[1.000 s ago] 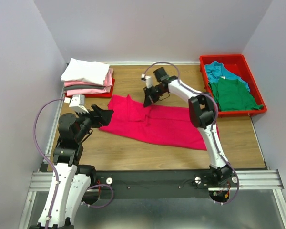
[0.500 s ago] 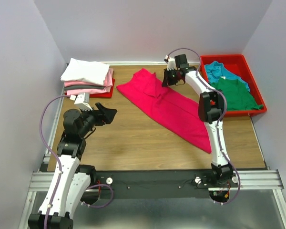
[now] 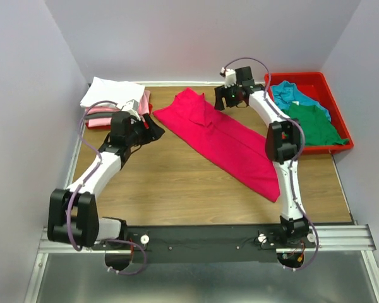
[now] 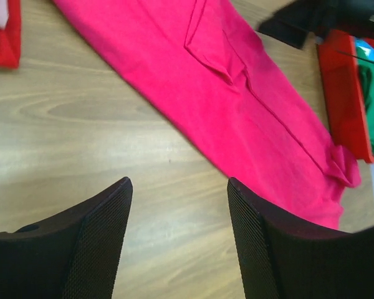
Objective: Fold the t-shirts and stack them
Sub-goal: Fold the tshirt
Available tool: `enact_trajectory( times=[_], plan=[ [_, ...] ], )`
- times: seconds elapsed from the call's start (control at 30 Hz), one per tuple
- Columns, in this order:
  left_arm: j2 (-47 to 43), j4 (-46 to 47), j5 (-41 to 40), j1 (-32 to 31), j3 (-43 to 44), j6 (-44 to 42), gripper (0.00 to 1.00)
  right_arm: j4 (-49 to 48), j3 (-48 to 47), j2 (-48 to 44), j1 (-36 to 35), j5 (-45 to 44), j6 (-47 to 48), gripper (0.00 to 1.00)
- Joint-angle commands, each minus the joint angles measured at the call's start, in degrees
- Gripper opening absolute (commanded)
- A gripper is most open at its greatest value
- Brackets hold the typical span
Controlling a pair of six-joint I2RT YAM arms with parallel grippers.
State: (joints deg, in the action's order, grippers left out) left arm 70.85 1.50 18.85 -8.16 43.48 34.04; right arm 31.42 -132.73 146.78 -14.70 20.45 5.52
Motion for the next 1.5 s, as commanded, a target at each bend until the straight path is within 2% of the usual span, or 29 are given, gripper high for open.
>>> enact_trajectory(
  times=[0.0, 0.07, 0.1, 0.13, 0.17, 0.2, 0.23, 0.3, 0.33, 0.43, 0.57, 0.7, 0.83, 1.0, 1.3, 1.47],
  plan=[
    [8.23, 2.46, -9.34, -2.56, 6.77, 0.94, 0.67, -0.31, 10.35, -16.47, 0.64, 3.7, 13.61, 0.87],
    [13.51, 0.71, -13.91, -3.26, 10.55, 1.9, 0.64, 1.53, 17.2, -22.56, 0.64, 10.82, 21.7, 0.88],
    [15.18, 0.27, -15.15, -3.61, 11.79, 1.91, 0.64, 2.67, 25.07, -28.16, 0.64, 13.63, 24.95, 0.88],
    [18.15, -0.7, -16.73, -4.22, 13.97, 1.99, 0.63, 5.03, 29.06, -31.52, 0.46, 16.53, 29.59, 0.88],
    [19.31, -0.88, -17.35, -4.66, 14.87, 2.08, 0.63, 5.58, 33.8, -34.25, -0.06, 16.03, 31.2, 0.87],
    [20.2, -1.06, -17.79, -5.02, 15.66, 1.82, 0.63, 6.02, 37.85, -36.89, -0.85, 14.37, 32.44, 0.87],
    [21.25, -1.41, -18.32, -5.37, 16.88, 0.86, 0.63, 6.28, 46.51, -42.14, -3.64, 7.74, 34.36, 0.86],
    [21.09, -1.41, -18.32, -6.51, 17.77, -0.55, 0.63, 5.85, 54.2, -46.56, -6.99, 0.33, 34.47, 0.84],
    [19.69, -1.41, -20.59, -6.69, 17.86, -1.25, 0.64, 4.72, 61.2, -49.89, -10.14, -5.53, 33.6, 0.84],
    [15.12, -2.89, -21.22, -6.78, 16.9, -4.15, 0.64, 3.04, 70.81, -56.22, -13.77, -11.81, 29.74, 0.84],
    [7.56, -2.38, -20.0, -6.78, 12.07, -6.0, 0.64, 1.01, 78.65, -60.82, -17.11, -17.19, 29.64, 0.84],
    [3.07, 0.87, -16.75, -6.78, 5.58, -4.08, 0.65, -0.48, 81.31, -61.35, -18.52, -20.18, 29.11, 0.84],
    [7.36, 3.16, -14.11, -6.78, 6.69, -1.96, 0.64, -2.06, 81.14, -60.3, -18.52, -22.12, 27.18, 0.83],
    [17.38, 1.23, -14.1, -8.18, 13.54, 0.85, 0.62, -2.85, 79.99, -62.93, -18.35, -20.71, 24.02, 0.84],
    [39.77, -7.99, -21.48, -12.05, 29.8, 2.52, 0.62, -4.0, 81.48, -67.76, -10.71, -12.89, 22.52, 0.84],
    [44.73, -13.45, -25.79, -12.05, 34.12, 3.4, 0.62, -4.52, 82.28, -69.52, -8.86, -10.34, 22.08, 0.84]
  ],
)
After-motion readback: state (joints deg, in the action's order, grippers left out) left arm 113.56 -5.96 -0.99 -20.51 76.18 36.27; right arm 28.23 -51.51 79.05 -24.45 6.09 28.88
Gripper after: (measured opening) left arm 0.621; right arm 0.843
